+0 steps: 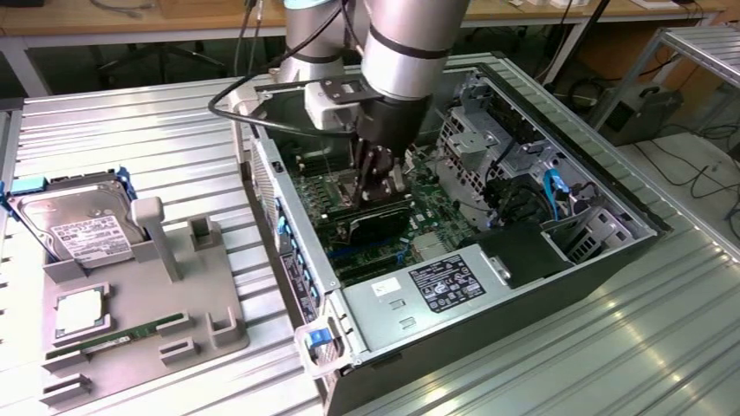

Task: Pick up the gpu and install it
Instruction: 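Insert the gpu into the slot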

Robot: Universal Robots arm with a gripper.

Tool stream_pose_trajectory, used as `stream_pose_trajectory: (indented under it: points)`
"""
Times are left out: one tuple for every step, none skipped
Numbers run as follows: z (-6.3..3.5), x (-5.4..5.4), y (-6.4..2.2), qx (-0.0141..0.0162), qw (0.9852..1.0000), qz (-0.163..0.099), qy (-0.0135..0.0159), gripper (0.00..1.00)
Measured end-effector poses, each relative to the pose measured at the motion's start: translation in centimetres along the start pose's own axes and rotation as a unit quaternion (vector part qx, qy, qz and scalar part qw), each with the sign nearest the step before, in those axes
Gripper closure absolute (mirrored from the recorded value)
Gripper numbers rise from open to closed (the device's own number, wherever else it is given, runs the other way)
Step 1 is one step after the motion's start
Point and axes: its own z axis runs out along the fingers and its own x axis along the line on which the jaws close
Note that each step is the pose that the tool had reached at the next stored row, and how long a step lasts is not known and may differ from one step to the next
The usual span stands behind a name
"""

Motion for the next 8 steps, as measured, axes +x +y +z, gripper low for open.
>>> stream_pose_trajectory:
  points:
    - [0.67,-1.0,0.68,0.0006,0.9997,0.001,0.0232,0.89]
    - [1.87,-1.4,0.62,0.0049,0.9996,0.0,0.0265,0.89]
    - [2.34,-1.3,0.59,0.0134,0.9996,0.0,0.0268,0.89]
    - [2.49,-1.3,0.59,0.0186,0.9995,0.0,0.0266,0.89]
    - [2.53,-1.0,0.86,0.02,0.9994,0.0,0.0266,0.89]
    - [2.53,-0.8,0.86,0.02,0.9994,0.0,0.0266,0.89]
    - [2.53,-0.8,0.86,0.02,0.9994,0.0,0.0266,0.89]
    - [2.54,-0.9,0.86,0.02,0.9994,0.0,0.0266,0.89]
